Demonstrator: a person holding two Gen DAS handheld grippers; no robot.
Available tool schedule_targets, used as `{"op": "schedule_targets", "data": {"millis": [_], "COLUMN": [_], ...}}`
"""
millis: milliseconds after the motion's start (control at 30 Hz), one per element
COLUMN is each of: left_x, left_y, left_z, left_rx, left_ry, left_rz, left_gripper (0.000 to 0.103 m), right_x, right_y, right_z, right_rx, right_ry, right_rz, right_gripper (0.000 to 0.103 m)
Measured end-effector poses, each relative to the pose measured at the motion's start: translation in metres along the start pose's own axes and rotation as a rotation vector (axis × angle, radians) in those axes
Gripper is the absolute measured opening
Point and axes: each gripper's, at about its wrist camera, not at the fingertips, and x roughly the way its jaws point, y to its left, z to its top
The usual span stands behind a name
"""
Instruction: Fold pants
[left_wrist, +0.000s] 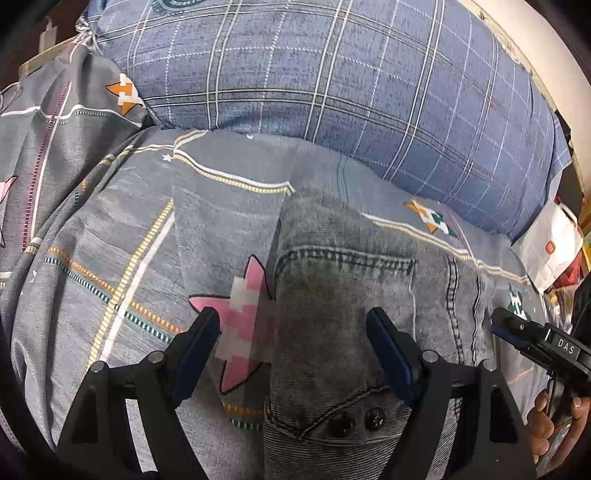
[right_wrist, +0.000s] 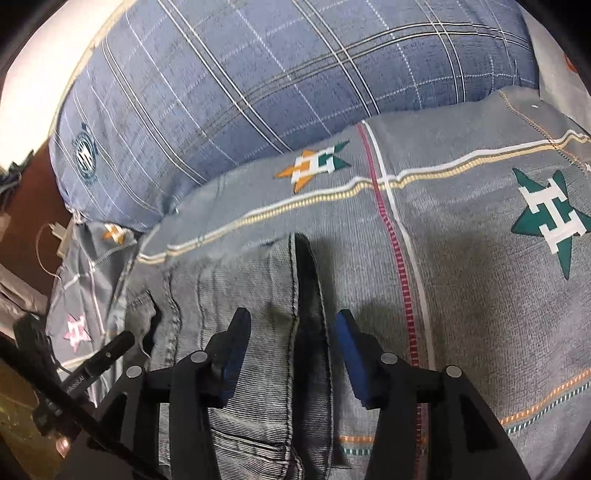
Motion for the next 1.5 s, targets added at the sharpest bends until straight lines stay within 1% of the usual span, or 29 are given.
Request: {"op": "schedule_targets", "data": {"millis": [167, 267, 333, 467, 700, 833, 900, 1000, 1067, 1100, 1133, 1200, 1267, 1300, 1333, 1367, 1433, 1500], "left_x": [0.006, 0.007, 0.007, 0.009, 0.008, 0.007, 0.005, 0.003, 0.0, -0.001, -0.001, 0.006, 0.023, 0.033, 0.042, 0.05, 0.058, 0.06], "left_y": [0.003, 0.003, 0.004, 0.006, 0.021, 0.026, 0.027, 0.023, 0.018, 0.015, 0.012, 0.009, 0.015, 0.021, 0.025, 0.028, 0.03, 0.032], "left_z": [0.001, 0.0, 0.0, -0.001, 0.003, 0.015, 0.024, 0.042, 0.053, 0.059, 0.067, 0.078, 0.08, 0.075, 0.07, 0.065, 0.063, 0.066], "left_rx": [-0.016, -0.011, -0.011, -0.01, -0.078, -0.1, -0.104, -0.095, -0.079, -0.068, -0.054, -0.046, -0.086, -0.119, -0.147, -0.178, -0.207, -0.238], "left_ry": [0.02, 0.015, 0.011, 0.009, 0.011, 0.019, 0.032, 0.098, 0.118, 0.121, 0.123, 0.126, 0.129, 0.139, 0.158, 0.184, 0.209, 0.216], "left_rz": [0.008, 0.017, 0.027, 0.037, -0.009, -0.011, -0.007, -0.06, -0.091, -0.1, -0.103, -0.115, -0.141, -0.154, -0.151, -0.146, -0.2, -0.247], "left_gripper": [0.081, 0.081, 0.081, 0.081, 0.081, 0.081, 0.081, 0.081, 0.081, 0.081, 0.081, 0.081, 0.081, 0.081, 0.081, 0.081, 0.081, 0.081], "right_x": [-0.006, -0.01, -0.011, -0.011, -0.013, -0.011, -0.011, -0.012, -0.011, -0.01, -0.008, -0.001, 0.006, 0.01, 0.014, 0.019, 0.03, 0.031], "right_y": [0.001, 0.001, 0.0, -0.005, -0.017, -0.014, -0.01, -0.004, 0.0, 0.003, 0.007, 0.015, 0.016, 0.012, 0.004, -0.003, -0.018, -0.026], "right_z": [0.0, 0.0, 0.0, 0.002, 0.004, 0.004, 0.004, 0.005, 0.011, 0.015, 0.023, 0.042, 0.054, 0.057, 0.056, 0.054, 0.053, 0.055], "right_rx": [0.006, 0.013, 0.019, 0.04, 0.097, 0.089, 0.073, 0.053, 0.076, 0.082, 0.084, 0.06, 0.03, 0.025, 0.03, 0.04, 0.089, 0.129], "right_ry": [-0.023, -0.047, -0.053, -0.055, -0.057, -0.05, -0.044, -0.041, 0.001, 0.022, 0.039, 0.045, 0.034, 0.018, 0.002, 0.006, 0.068, 0.076], "right_rz": [0.019, 0.036, 0.036, 0.042, 0.081, 0.085, 0.091, 0.108, 0.137, 0.137, 0.119, 0.063, 0.061, 0.07, 0.085, 0.091, 0.088, 0.145], "right_gripper": [0.06, 0.064, 0.07, 0.072, 0.075, 0.076, 0.078, 0.082, 0.083, 0.083, 0.083, 0.083, 0.083, 0.084, 0.084, 0.084, 0.084, 0.084]}}
